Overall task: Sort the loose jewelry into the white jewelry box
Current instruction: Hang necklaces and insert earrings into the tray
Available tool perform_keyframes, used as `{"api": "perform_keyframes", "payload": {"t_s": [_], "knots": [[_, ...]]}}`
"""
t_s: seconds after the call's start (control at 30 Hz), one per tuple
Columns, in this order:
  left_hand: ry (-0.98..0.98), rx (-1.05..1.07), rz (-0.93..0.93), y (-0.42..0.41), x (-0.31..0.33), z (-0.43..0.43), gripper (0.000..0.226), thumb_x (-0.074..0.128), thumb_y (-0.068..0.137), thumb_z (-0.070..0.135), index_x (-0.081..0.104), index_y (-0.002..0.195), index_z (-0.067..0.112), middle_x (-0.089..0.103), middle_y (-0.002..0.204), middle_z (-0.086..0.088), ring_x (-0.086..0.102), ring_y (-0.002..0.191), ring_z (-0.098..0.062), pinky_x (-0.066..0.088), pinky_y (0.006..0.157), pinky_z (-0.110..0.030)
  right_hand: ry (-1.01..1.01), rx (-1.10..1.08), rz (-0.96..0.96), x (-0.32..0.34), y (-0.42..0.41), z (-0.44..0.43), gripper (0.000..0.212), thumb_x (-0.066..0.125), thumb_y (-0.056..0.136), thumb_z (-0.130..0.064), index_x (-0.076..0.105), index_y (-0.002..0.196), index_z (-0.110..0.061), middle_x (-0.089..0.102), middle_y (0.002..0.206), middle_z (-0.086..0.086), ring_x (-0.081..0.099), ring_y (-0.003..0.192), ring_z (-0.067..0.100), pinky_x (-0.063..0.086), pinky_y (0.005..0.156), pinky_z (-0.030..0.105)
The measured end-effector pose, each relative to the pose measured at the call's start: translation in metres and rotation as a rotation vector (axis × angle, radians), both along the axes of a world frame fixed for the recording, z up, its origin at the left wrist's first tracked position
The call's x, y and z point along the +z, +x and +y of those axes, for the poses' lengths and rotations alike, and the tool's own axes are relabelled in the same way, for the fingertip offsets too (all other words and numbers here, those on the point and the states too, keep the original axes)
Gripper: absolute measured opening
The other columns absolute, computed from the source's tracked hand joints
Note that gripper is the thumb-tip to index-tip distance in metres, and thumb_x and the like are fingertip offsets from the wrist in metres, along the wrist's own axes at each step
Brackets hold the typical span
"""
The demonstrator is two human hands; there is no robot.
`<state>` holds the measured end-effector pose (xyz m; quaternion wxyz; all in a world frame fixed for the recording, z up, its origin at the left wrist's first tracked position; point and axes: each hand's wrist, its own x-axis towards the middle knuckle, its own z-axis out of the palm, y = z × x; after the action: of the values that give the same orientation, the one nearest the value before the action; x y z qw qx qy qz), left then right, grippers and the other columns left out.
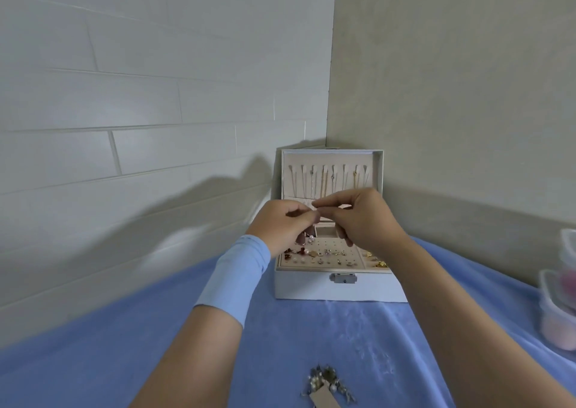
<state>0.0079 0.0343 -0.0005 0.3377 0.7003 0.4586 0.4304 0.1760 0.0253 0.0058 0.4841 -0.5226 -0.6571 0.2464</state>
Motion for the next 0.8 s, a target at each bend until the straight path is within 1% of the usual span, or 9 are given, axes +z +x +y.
{"api": "perform_keyframes", "payload": {"t_s": [0.07, 0.17, 0.23, 0.3, 0.4, 0.5, 0.6, 0.7, 0.8], "knots": [[-0.004, 0.014, 0.001, 0.001, -0.004, 0.01, 0.021, 0.06, 0.094, 0.023, 0.075, 0.086, 0.01, 0.07, 0.07, 0.005, 0.058, 0.056, -0.012, 0.044, 0.052, -0.016, 0.028, -0.028, -0.009, -0.004, 0.0, 0.012, 0.007, 0.073, 0.09, -0.012, 0.079, 0.094, -0.016, 0.059, 0.045, -0.017, 0.052, 0.039, -0.002, 0.041, 0.047, 0.012], [-0.029, 0.032, -0.045, -0.001, -0.013, 0.022, 0.02, 0.055, 0.095, 0.018, 0.075, 0.094, 0.014, 0.071, 0.078, 0.003, 0.058, 0.058, -0.014, 0.043, 0.053, -0.017, 0.073, -0.13, -0.066, -0.016, 0.003, 0.031, 0.005, 0.08, 0.085, -0.017, 0.079, 0.089, -0.02, 0.07, 0.072, -0.018, 0.062, 0.062, -0.009, 0.044, 0.057, 0.006], [-0.043, 0.024, -0.076, -0.003, -0.018, 0.028, 0.021, 0.053, 0.096, 0.013, 0.074, 0.099, 0.014, 0.072, 0.083, 0.0, 0.058, 0.06, -0.015, 0.041, 0.05, -0.013, 0.057, -0.176, -0.158, -0.025, 0.005, 0.04, 0.008, 0.081, 0.084, -0.019, 0.077, 0.081, -0.025, 0.071, 0.076, -0.015, 0.065, 0.071, -0.002, 0.048, 0.061, 0.011], [-0.043, 0.017, -0.078, -0.005, -0.023, 0.032, 0.021, 0.053, 0.097, 0.012, 0.073, 0.101, 0.016, 0.073, 0.086, 0.0, 0.059, 0.06, -0.014, 0.041, 0.049, -0.012, 0.005, -0.183, -0.33, -0.033, 0.006, 0.046, 0.012, 0.08, 0.085, -0.022, 0.076, 0.077, -0.031, 0.072, 0.077, -0.013, 0.066, 0.076, 0.005, 0.056, 0.07, 0.024], [-0.03, 0.02, -0.067, -0.007, -0.03, 0.034, 0.018, 0.054, 0.096, 0.014, 0.069, 0.103, 0.021, 0.074, 0.084, 0.006, 0.061, 0.057, -0.012, 0.044, 0.05, -0.014, -0.077, -0.155, -0.575, -0.035, 0.003, 0.048, 0.008, 0.075, 0.088, -0.024, 0.078, 0.085, -0.031, 0.073, 0.083, -0.012, 0.067, 0.082, 0.008, 0.058, 0.08, 0.032], [-0.022, 0.04, -0.08, -0.009, -0.031, 0.036, 0.013, 0.055, 0.096, 0.014, 0.067, 0.097, 0.019, 0.074, 0.081, 0.008, 0.061, 0.056, -0.011, 0.05, 0.057, -0.017, -0.13, -0.162, -0.728, -0.031, -0.001, 0.047, 0.01, 0.069, 0.091, -0.026, 0.077, 0.09, -0.032, 0.073, 0.088, -0.01, 0.065, 0.085, 0.01, 0.056, 0.079, 0.03], [0.012, 0.038, -0.093, -0.011, -0.031, 0.038, 0.013, 0.058, 0.095, 0.016, 0.07, 0.092, 0.017, 0.075, 0.081, 0.006, 0.059, 0.052, -0.01, 0.049, 0.055, -0.014, -0.128, -0.172, -0.811, -0.029, -0.004, 0.045, 0.012, 0.066, 0.093, -0.027, 0.077, 0.091, -0.032, 0.073, 0.091, -0.01, 0.065, 0.086, 0.011, 0.054, 0.077, 0.028], [0.024, 0.02, -0.125, -0.011, -0.03, 0.038, 0.015, 0.06, 0.095, 0.016, 0.074, 0.089, 0.017, 0.075, 0.08, 0.004, 0.056, 0.05, -0.009, 0.049, 0.057, -0.015, -0.1, -0.176, -0.834, -0.03, -0.005, 0.045, 0.012, 0.065, 0.092, -0.028, 0.076, 0.09, -0.034, 0.073, 0.092, -0.012, 0.065, 0.086, 0.01, 0.055, 0.077, 0.029], [0.012, 0.015, -0.136, -0.009, -0.032, 0.036, 0.014, 0.061, 0.094, 0.017, 0.075, 0.093, 0.018, 0.075, 0.082, 0.005, 0.057, 0.051, -0.008, 0.046, 0.055, -0.013, -0.114, -0.144, -0.842, -0.031, -0.003, 0.045, 0.012, 0.066, 0.092, -0.029, 0.076, 0.091, -0.034, 0.073, 0.093, -0.012, 0.064, 0.086, 0.009, 0.051, 0.072, 0.026]]}}
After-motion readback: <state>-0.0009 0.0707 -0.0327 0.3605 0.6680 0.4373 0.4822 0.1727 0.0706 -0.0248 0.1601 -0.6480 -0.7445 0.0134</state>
